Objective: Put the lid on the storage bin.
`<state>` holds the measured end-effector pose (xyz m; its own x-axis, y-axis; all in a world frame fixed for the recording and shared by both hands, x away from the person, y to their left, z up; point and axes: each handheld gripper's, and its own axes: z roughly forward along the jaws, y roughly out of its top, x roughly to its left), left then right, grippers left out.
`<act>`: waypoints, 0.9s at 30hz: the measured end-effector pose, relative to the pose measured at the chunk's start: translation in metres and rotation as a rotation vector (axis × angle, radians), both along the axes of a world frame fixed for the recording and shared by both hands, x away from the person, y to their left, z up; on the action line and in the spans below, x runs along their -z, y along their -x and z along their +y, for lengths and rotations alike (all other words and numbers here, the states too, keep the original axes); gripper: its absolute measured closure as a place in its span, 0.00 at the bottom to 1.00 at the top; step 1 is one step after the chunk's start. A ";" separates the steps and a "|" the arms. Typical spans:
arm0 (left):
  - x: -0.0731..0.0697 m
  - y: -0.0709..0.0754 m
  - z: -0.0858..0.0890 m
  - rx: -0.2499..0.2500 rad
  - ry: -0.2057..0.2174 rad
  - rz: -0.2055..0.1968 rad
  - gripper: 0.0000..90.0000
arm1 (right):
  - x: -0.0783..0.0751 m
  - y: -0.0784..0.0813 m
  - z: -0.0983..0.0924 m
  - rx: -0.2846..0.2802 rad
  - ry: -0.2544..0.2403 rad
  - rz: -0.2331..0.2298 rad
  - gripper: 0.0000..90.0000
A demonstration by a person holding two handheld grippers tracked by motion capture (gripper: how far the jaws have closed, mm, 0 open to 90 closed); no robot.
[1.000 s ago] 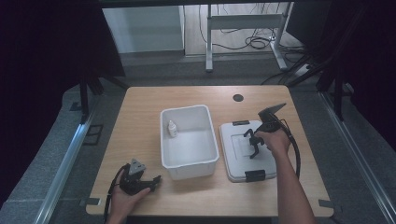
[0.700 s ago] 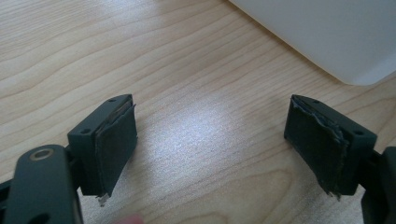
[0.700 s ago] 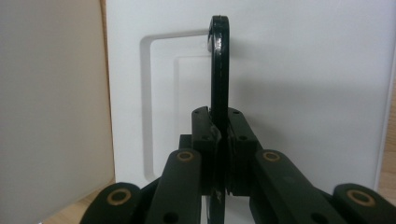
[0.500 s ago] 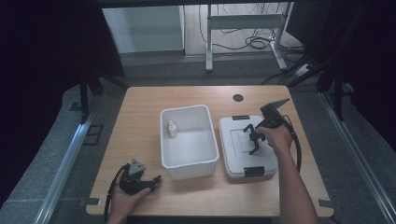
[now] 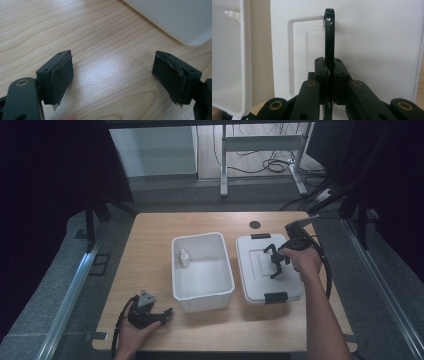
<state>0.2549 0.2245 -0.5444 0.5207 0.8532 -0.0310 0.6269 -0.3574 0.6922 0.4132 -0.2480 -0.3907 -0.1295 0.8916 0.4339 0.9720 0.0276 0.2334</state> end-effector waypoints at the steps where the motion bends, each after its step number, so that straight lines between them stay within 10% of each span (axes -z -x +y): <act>1: 0.000 0.000 0.000 0.000 0.000 0.000 0.19 | -0.003 0.000 0.001 0.003 -0.003 -0.003 0.95; 27: 0.000 0.000 0.000 0.002 0.000 0.002 0.19 | -0.063 0.010 0.022 -0.017 -0.036 -0.086 0.95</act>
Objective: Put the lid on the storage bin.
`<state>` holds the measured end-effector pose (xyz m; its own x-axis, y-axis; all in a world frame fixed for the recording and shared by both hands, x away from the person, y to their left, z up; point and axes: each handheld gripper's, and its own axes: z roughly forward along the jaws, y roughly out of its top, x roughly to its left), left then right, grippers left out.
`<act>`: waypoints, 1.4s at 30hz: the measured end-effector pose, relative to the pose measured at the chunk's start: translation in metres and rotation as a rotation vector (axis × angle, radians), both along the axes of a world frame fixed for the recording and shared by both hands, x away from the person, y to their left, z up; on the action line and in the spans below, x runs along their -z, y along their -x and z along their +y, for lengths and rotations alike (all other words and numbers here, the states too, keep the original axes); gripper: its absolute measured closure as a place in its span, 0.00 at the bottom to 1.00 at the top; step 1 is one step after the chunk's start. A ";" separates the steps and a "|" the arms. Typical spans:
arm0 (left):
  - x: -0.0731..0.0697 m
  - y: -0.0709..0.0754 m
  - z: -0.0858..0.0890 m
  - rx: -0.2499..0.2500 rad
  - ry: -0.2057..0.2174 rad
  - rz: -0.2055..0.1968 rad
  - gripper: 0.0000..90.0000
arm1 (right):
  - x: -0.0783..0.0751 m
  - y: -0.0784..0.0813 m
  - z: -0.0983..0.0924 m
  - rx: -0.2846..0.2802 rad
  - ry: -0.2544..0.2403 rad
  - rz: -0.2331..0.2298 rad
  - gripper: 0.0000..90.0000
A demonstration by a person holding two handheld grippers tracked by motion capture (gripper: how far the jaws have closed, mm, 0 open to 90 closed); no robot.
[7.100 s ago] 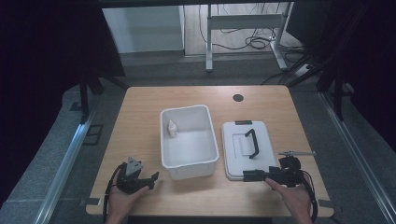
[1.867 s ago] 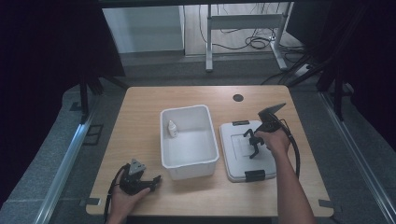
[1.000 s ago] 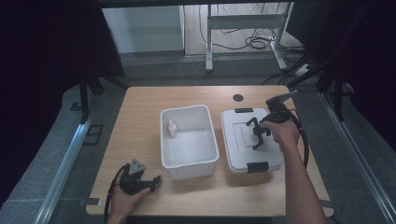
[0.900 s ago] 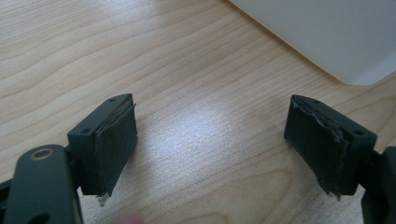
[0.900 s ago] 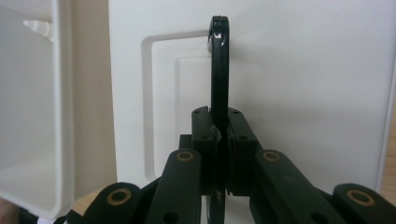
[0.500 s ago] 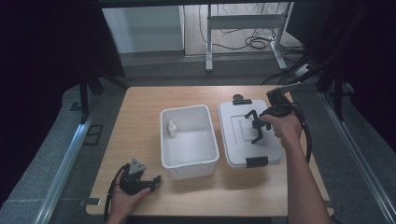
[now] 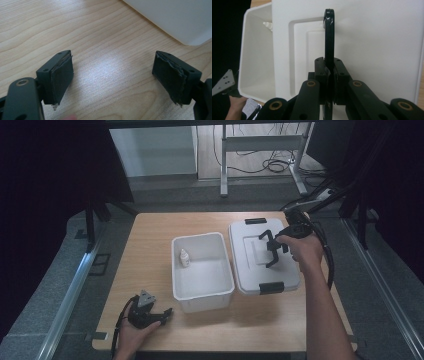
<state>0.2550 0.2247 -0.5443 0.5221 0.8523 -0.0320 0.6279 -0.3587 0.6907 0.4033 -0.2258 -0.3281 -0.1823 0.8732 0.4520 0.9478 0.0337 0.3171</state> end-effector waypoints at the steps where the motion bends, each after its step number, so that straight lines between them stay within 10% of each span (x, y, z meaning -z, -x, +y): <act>1: 0.000 0.000 0.000 0.000 0.000 0.000 0.19 | -0.002 0.000 0.002 -0.004 -0.001 -0.004 0.95; 42: 0.000 0.000 0.000 0.004 0.000 -0.001 0.19 | -0.013 -0.013 0.098 -0.098 -0.054 0.003 0.95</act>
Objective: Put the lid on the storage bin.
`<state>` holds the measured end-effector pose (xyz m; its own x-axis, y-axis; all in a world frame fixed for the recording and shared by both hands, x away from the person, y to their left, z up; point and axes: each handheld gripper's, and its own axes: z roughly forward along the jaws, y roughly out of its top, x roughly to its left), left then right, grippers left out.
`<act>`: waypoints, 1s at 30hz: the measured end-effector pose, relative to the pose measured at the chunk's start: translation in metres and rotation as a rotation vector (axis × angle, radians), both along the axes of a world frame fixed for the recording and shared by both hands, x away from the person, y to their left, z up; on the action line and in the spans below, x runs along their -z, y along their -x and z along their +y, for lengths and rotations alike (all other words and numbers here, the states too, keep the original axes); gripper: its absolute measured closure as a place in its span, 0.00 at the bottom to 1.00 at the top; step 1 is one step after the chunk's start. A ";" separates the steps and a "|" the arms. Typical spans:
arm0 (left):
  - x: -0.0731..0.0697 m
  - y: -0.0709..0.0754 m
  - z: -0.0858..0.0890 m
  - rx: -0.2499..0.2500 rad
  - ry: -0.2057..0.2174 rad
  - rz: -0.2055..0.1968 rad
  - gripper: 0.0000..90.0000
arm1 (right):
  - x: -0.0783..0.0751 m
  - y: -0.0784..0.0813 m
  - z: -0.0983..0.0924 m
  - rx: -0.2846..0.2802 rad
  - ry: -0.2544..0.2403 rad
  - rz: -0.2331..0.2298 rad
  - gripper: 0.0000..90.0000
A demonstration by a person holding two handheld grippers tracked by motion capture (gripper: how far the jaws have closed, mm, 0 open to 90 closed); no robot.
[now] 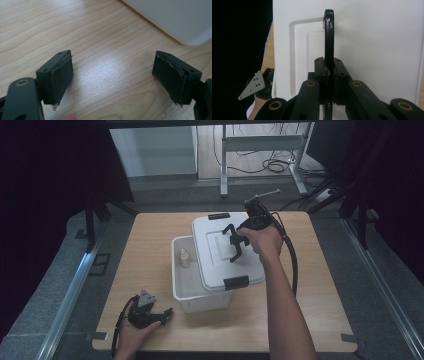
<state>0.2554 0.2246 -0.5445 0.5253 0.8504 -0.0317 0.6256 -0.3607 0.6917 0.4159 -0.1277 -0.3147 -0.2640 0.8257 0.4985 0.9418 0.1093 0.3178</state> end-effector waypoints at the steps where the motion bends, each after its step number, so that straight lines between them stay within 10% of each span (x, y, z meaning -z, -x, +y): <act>1: 0.000 0.000 0.000 0.000 0.000 0.000 0.19 | 0.000 0.000 0.002 0.000 -0.004 0.003 0.95; 30: 0.000 0.000 0.000 0.002 -0.001 0.000 0.19 | 0.012 -0.006 0.059 -0.053 -0.008 0.033 0.95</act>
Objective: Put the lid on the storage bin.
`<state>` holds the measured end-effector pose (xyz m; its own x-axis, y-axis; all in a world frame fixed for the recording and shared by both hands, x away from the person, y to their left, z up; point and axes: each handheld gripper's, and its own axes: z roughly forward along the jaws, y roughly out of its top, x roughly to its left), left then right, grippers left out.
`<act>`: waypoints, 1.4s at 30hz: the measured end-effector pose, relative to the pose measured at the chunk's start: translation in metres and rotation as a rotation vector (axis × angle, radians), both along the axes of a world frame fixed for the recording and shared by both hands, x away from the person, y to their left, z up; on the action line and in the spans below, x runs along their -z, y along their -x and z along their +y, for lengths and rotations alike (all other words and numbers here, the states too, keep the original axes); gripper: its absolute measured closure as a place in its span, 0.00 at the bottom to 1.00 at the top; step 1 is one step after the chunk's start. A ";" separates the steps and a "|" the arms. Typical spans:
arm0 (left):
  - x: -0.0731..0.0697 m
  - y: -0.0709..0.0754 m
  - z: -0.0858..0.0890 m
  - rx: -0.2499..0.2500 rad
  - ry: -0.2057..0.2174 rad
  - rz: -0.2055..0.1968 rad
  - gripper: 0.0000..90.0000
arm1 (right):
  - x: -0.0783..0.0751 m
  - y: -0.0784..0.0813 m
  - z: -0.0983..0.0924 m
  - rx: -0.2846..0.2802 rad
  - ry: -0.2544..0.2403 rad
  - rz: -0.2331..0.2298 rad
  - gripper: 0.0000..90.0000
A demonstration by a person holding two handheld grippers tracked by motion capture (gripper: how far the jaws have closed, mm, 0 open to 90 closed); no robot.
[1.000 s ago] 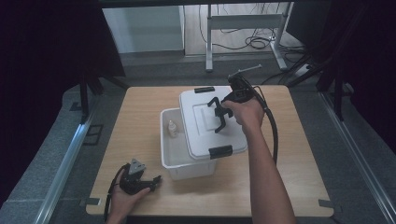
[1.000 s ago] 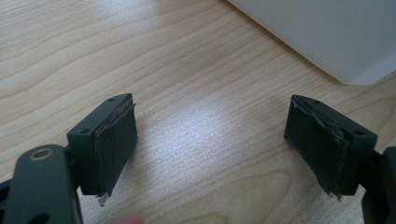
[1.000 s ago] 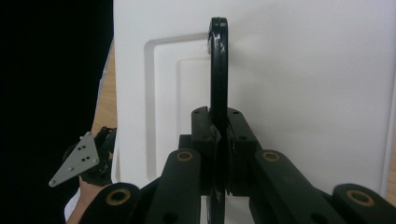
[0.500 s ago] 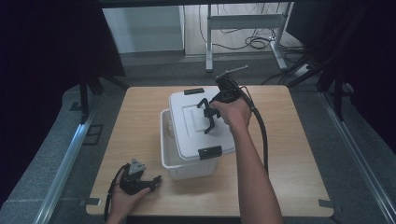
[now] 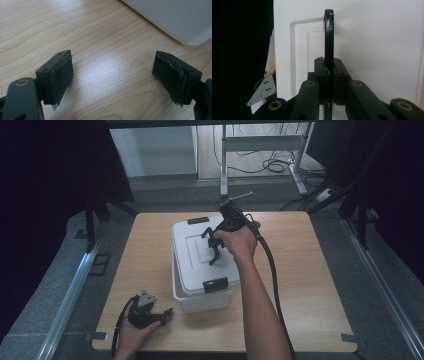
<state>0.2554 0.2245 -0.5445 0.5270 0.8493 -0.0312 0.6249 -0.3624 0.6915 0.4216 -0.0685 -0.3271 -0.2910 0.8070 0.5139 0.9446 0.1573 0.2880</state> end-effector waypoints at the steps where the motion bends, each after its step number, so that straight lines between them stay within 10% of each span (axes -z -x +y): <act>1: 0.000 0.000 0.000 0.000 0.000 0.000 0.19 | 0.001 0.000 0.002 0.000 -0.002 0.004 0.95; 42: 0.000 0.000 -0.001 0.013 0.001 0.001 0.18 | 0.030 0.007 0.021 0.155 -0.003 0.071 0.95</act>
<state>0.2550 0.2237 -0.5446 0.5376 0.8426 -0.0324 0.6207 -0.3694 0.6916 0.4150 -0.0471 -0.3568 -0.1258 0.8378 0.5312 0.9755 0.0071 0.2198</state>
